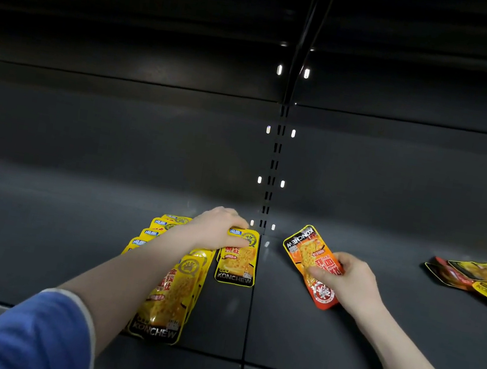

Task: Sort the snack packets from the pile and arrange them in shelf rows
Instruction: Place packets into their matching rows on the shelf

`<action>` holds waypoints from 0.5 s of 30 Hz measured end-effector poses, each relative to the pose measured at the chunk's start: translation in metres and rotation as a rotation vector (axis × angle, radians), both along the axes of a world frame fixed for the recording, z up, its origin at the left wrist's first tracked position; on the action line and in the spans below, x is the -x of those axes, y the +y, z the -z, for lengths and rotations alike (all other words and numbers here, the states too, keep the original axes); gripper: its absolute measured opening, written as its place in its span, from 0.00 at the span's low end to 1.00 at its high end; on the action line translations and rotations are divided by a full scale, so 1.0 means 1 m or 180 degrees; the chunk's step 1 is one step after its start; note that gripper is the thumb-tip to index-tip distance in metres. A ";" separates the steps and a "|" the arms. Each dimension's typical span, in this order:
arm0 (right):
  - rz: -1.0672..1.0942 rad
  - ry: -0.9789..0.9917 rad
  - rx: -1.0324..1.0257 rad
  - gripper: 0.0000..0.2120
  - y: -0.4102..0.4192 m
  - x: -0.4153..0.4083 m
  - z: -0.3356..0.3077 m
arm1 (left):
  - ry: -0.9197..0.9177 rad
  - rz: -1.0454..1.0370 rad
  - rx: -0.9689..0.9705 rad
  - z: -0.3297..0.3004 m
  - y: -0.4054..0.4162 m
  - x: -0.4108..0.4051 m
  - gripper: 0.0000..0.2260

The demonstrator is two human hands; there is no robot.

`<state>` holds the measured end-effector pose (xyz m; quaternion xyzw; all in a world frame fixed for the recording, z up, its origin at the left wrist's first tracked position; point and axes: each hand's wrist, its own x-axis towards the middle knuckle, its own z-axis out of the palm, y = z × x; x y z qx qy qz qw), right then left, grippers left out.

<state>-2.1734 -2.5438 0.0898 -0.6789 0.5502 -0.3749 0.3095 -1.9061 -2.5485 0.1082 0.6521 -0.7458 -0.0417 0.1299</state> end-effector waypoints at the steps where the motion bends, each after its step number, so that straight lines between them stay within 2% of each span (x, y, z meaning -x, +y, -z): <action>1: 0.0002 0.0006 0.0003 0.08 0.000 0.000 0.000 | -0.0028 0.0055 -0.0058 -0.001 0.001 0.000 0.24; 7: 0.0012 0.0013 -0.0010 0.09 0.000 0.000 0.000 | -0.0488 0.0407 -0.0619 -0.007 0.014 0.008 0.39; 15: 0.0032 -0.0029 -0.0023 0.08 0.000 0.000 0.001 | -0.0797 0.0502 -0.0960 -0.013 0.018 0.018 0.37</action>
